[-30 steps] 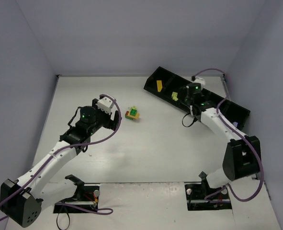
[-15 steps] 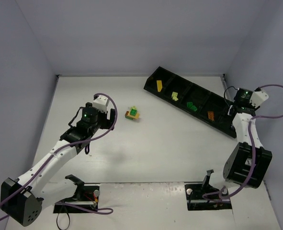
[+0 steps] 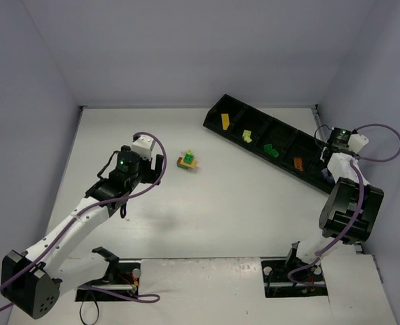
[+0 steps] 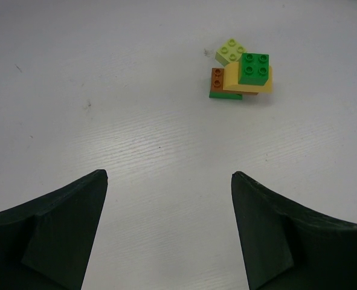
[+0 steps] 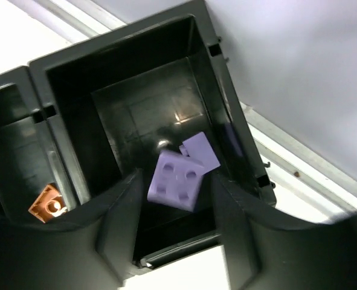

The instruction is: Sort the legos into containers by color

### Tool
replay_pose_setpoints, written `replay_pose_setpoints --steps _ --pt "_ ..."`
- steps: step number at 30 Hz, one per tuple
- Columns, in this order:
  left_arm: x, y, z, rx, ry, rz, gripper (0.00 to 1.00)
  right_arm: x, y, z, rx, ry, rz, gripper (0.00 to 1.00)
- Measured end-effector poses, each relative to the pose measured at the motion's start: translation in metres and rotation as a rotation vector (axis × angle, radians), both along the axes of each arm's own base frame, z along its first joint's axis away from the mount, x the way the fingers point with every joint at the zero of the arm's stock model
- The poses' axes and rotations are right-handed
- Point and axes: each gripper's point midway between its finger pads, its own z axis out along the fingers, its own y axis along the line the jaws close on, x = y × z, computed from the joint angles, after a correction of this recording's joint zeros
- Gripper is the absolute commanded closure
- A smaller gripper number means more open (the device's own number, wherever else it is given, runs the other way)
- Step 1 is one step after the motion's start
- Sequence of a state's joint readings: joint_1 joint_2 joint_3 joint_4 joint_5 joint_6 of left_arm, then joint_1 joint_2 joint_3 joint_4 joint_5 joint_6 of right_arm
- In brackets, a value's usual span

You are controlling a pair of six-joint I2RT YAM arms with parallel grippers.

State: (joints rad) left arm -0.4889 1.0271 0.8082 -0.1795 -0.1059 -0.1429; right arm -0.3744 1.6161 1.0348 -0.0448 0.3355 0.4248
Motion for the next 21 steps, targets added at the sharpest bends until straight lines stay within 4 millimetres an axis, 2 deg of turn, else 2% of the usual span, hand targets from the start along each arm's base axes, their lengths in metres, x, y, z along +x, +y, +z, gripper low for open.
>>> replay_pose_setpoints --steps 2,8,12,14,16,17,18,21 --pt "0.0 0.0 -0.001 0.002 0.003 -0.001 0.23 0.003 0.0 0.003 0.001 -0.007 0.013 0.43" --pt "0.003 -0.007 -0.007 0.001 0.032 -0.025 0.23 0.009 0.004 0.012 -0.002 -0.026 0.054 0.41" --pt "0.004 -0.012 -0.015 0.001 0.06 -0.04 0.23 0.016 0.02 0.03 -0.019 -0.054 0.125 0.43" --pt "0.004 -0.014 -0.02 0.002 0.078 -0.047 0.23 0.031 0.049 0.049 -0.036 -0.088 0.236 0.43" --pt "0.005 -0.016 -0.023 0.007 0.099 -0.051 0.23 0.052 0.096 0.07 -0.041 -0.14 0.418 0.43" --pt "0.005 -0.016 -0.024 0.009 0.106 -0.051 0.23 0.062 0.124 0.081 -0.039 -0.172 0.519 0.43" --pt "0.005 -0.016 -0.024 0.012 0.112 -0.051 0.23 0.072 0.161 0.091 -0.03 -0.207 0.657 0.43" --pt "0.005 -0.016 -0.02 0.012 0.118 -0.046 0.23 0.08 0.253 0.107 -0.012 -0.258 0.991 0.42"
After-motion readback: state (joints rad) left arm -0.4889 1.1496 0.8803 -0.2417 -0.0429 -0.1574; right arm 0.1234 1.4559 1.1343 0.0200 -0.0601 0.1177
